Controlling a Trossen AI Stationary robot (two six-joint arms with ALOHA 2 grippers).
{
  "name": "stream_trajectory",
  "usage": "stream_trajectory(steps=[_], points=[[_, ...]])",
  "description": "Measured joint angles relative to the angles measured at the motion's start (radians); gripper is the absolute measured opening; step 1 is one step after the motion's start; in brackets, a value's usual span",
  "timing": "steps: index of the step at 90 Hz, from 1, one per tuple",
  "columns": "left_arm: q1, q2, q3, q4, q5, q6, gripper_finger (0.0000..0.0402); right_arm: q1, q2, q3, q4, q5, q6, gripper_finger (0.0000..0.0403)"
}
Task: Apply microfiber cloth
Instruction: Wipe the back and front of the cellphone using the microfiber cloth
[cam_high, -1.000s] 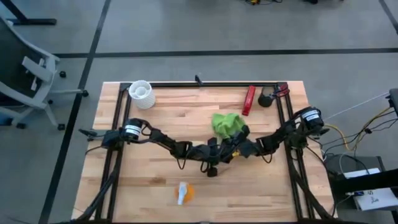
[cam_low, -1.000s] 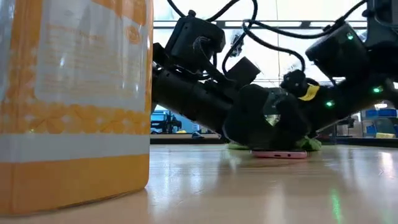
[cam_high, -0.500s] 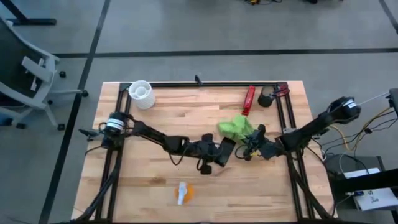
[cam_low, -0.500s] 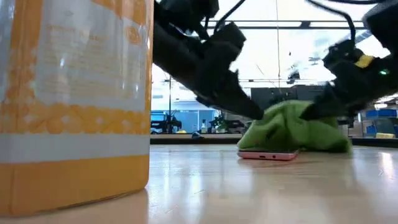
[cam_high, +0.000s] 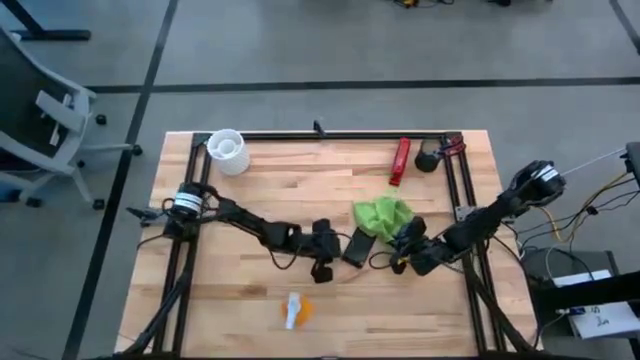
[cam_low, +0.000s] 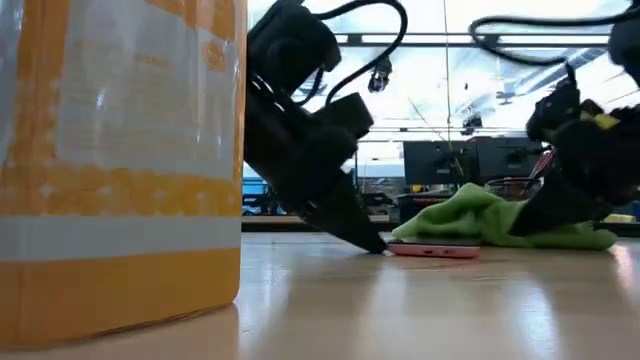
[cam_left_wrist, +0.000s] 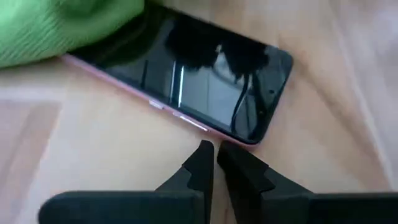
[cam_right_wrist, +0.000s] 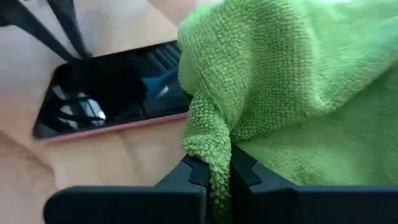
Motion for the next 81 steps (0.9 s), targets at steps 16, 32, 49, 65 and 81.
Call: stream_trajectory(steps=[16, 32, 49, 65, 81], points=[[-0.030, 0.020, 0.001, 0.125, 0.028, -0.027, 0.0022, -0.071, 0.126, 0.101, 0.096, -0.020, -0.167, 0.0000], [-0.041, 0.017, 0.020, 0.132, 0.137, -0.038, 0.0022, -0.183, 0.168, 0.206, 0.124, -0.113, -0.395, 0.0000], [-0.051, -0.066, 0.069, -0.094, 0.165, 0.004, 0.0022, -0.197, 0.077, 0.232, 0.080, -0.098, -0.547, 0.0000], [-0.026, -0.162, 0.073, -0.167, 0.071, 0.178, 0.0021, -0.136, -0.093, 0.222, -0.061, -0.033, -0.562, 0.0000], [0.053, -0.151, 0.072, -0.120, 0.079, 0.215, 0.0021, -0.091, -0.281, 0.181, -0.379, 0.036, -0.385, 0.0000]])
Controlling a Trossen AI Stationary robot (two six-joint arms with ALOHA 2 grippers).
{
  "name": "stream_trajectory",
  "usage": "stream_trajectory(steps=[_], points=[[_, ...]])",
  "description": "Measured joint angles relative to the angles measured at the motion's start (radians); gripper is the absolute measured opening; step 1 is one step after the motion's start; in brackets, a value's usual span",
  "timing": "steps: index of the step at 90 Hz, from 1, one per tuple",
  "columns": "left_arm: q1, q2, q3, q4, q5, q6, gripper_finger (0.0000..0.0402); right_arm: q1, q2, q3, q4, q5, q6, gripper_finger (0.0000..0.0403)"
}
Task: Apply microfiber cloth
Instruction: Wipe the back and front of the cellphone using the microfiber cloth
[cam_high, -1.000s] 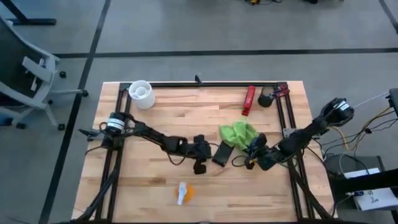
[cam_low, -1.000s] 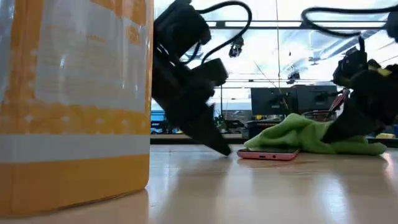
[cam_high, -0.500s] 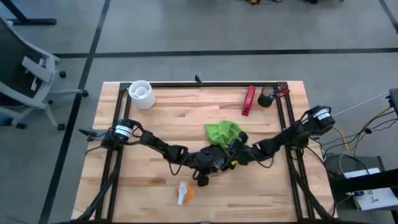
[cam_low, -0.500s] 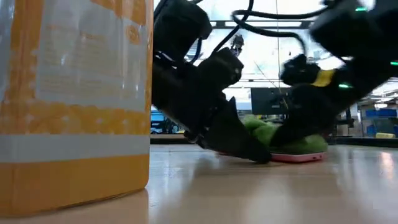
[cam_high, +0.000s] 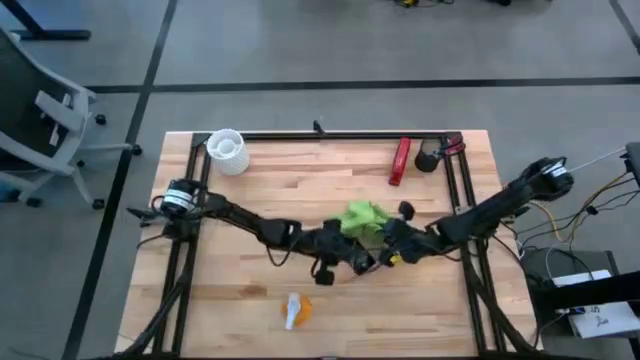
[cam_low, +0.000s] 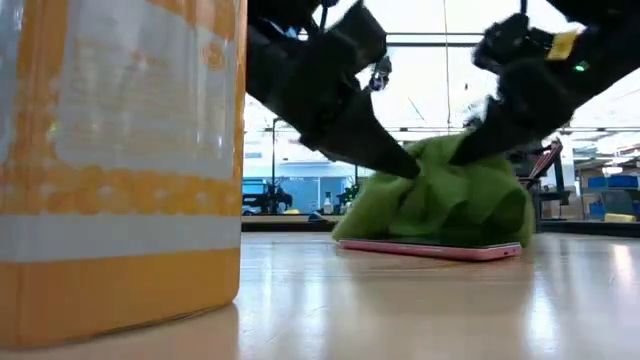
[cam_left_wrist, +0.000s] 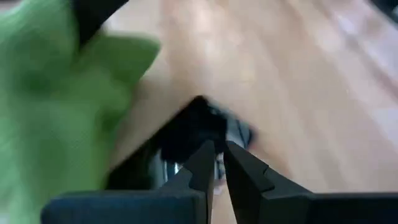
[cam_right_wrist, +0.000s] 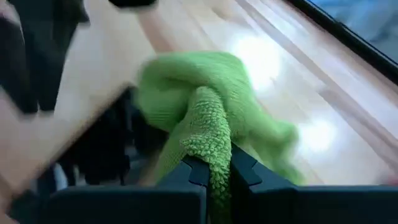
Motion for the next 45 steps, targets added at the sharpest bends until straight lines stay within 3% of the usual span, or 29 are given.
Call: stream_trajectory(steps=[13, 21, 32, 45], points=[[0.027, 0.050, -0.002, 0.020, 0.002, -0.003, 0.0020, 0.035, -0.183, -0.017, -0.314, 0.101, 0.228, 0.0000], [0.030, 0.079, -0.002, 0.033, 0.000, -0.003, 0.0020, 0.051, -0.290, -0.015, -0.478, 0.111, 0.298, 0.0000], [0.043, 0.111, -0.001, 0.054, -0.027, -0.005, 0.0020, 0.068, -0.428, -0.007, -0.550, -0.011, 0.194, 0.0000], [0.065, 0.130, 0.002, 0.068, -0.032, -0.007, 0.0020, 0.072, -0.539, -0.002, -0.428, -0.252, -0.010, 0.0000]])
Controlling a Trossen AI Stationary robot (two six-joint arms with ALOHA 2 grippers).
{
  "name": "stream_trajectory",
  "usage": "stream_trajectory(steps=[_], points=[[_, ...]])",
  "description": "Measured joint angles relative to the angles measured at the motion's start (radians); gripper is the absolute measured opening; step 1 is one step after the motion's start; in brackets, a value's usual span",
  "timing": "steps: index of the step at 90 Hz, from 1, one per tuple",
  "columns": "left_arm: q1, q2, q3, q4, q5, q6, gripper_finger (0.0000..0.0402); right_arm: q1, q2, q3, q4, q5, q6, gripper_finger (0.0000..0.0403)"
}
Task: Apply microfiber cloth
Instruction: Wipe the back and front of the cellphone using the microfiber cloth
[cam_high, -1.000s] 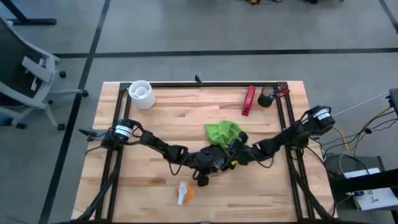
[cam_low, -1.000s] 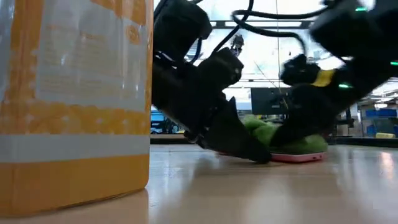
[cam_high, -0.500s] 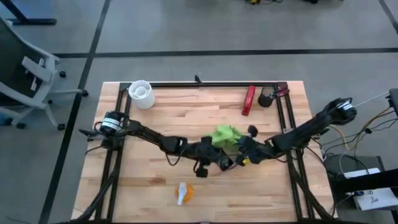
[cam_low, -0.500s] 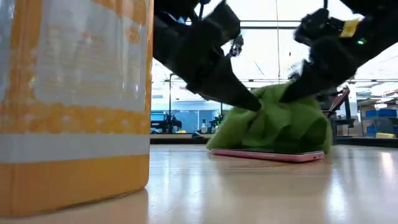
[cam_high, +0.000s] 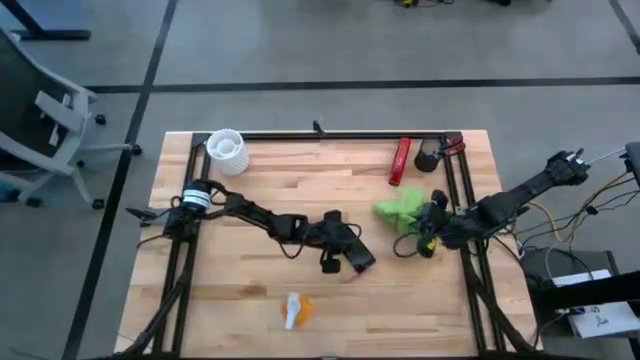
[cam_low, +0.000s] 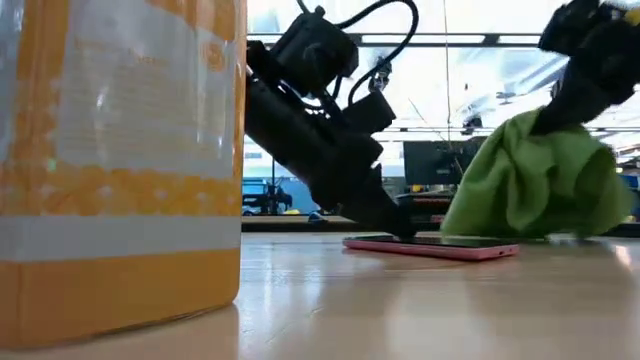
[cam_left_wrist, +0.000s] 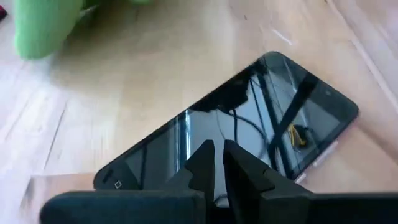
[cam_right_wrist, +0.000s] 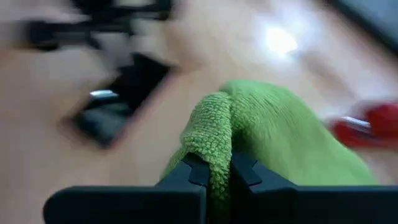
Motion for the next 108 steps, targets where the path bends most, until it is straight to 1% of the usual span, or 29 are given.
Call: stream_trajectory(steps=[5, 12, 26, 39, 45, 68, 75, 82, 88, 93, 108], points=[[0.008, 0.003, 0.000, 0.006, 0.001, 0.000, 0.0020, 0.000, -0.013, -0.002, 0.081, -0.108, -0.058, 0.0000], [0.015, 0.003, 0.000, 0.005, 0.001, 0.000, 0.0020, 0.000, 0.004, -0.009, 0.153, -0.206, -0.108, 0.0000], [0.016, 0.005, 0.000, 0.014, -0.002, 0.000, 0.0020, 0.000, 0.131, -0.033, 0.213, -0.276, -0.152, 0.0000], [0.016, 0.005, 0.000, 0.013, -0.002, 0.000, 0.0020, -0.020, 0.291, -0.062, 0.467, -0.378, -0.267, 0.0000], [0.016, 0.005, -0.001, 0.015, -0.002, 0.000, 0.0020, -0.041, 0.372, -0.066, 0.586, -0.387, -0.323, 0.0000], [0.016, 0.005, -0.002, 0.016, -0.002, 0.000, 0.0020, -0.178, 0.696, -0.067, 0.914, -0.384, -0.522, 0.0000], [0.016, 0.005, -0.002, 0.016, -0.002, 0.000, 0.0020, -0.204, 0.787, -0.068, 1.010, -0.389, -0.566, 0.0000], [0.016, 0.005, -0.002, 0.016, -0.002, 0.000, 0.0020, -0.218, 0.878, -0.071, 1.144, -0.393, -0.606, 0.0000], [0.016, 0.005, -0.002, 0.013, -0.002, 0.003, 0.0020, -0.225, 0.955, -0.086, 1.277, -0.406, -0.623, 0.0000], [0.016, 0.005, -0.002, 0.007, -0.002, 0.005, 0.0020, -0.227, 1.022, -0.096, 1.391, -0.451, -0.615, 0.0000], [0.016, 0.005, -0.001, -0.011, -0.003, 0.000, 0.0020, -0.209, 1.170, -0.143, 1.638, -0.593, -0.490, 0.0000]])
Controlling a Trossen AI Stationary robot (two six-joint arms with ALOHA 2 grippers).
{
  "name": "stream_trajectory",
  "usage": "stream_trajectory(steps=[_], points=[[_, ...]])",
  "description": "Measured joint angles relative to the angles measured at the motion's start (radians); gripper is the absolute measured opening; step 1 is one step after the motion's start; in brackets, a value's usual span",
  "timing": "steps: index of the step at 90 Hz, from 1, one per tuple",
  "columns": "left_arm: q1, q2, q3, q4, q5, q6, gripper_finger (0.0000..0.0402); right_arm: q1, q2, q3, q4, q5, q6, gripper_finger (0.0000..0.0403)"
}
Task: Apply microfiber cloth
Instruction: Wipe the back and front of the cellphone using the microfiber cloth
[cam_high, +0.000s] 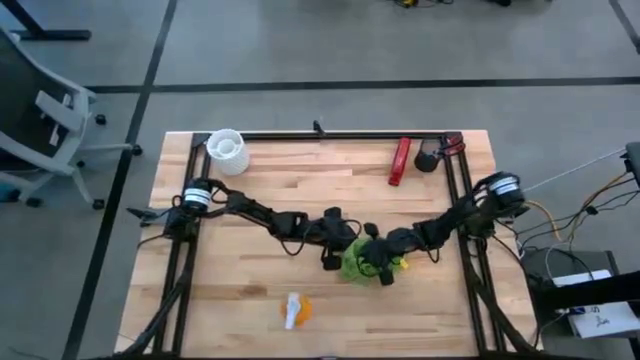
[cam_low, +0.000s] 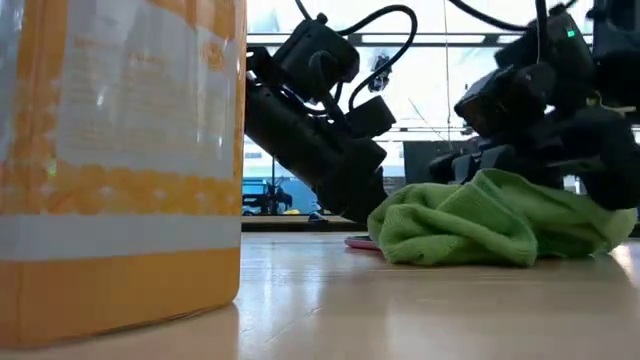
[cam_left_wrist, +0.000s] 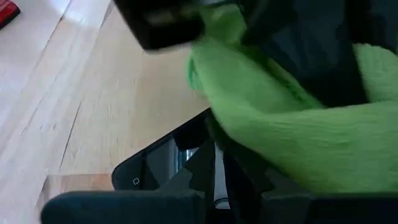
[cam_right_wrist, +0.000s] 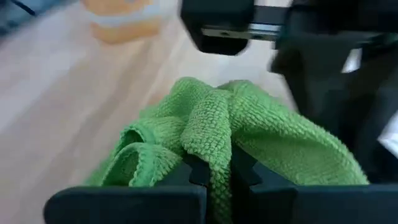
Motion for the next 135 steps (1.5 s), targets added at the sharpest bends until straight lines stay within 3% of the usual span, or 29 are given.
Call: stream_trajectory(steps=[9, 24, 32, 50, 64, 80, 97, 121, 135], points=[[0.001, -0.001, 0.000, -0.015, -0.036, 0.000, 0.0020, 0.046, 0.032, -0.045, 0.089, -0.114, 0.086, 0.0000], [0.002, -0.001, 0.000, -0.018, -0.044, 0.008, 0.0020, 0.137, -0.046, -0.125, 0.124, -0.123, 0.217, 0.0000], [0.002, -0.001, 0.000, -0.018, -0.044, 0.011, 0.0020, 0.173, -0.136, -0.190, 0.122, -0.028, 0.257, 0.0000], [0.002, -0.001, -0.001, -0.017, -0.044, 0.014, 0.0020, 0.156, -0.334, -0.281, 0.045, 0.324, 0.188, 0.0000], [0.002, 0.000, -0.001, -0.014, -0.044, 0.014, 0.0020, 0.060, -0.363, -0.236, -0.089, 0.350, 0.079, 0.0000], [0.002, 0.000, -0.002, -0.008, -0.044, 0.015, 0.0020, -0.022, -0.249, -0.147, -0.074, 0.279, -0.080, 0.0000], [0.002, 0.000, -0.002, -0.008, -0.044, 0.022, 0.0020, -0.077, -0.023, -0.057, 0.083, 0.153, -0.134, 0.0000], [0.001, 0.000, -0.002, -0.009, -0.040, 0.019, 0.0020, -0.077, 0.297, 0.008, 0.460, -0.007, 0.006, 0.0000], [0.001, 0.000, -0.002, -0.012, -0.041, 0.019, 0.0020, -0.019, 0.323, -0.004, 0.504, -0.034, 0.074, 0.0000]])
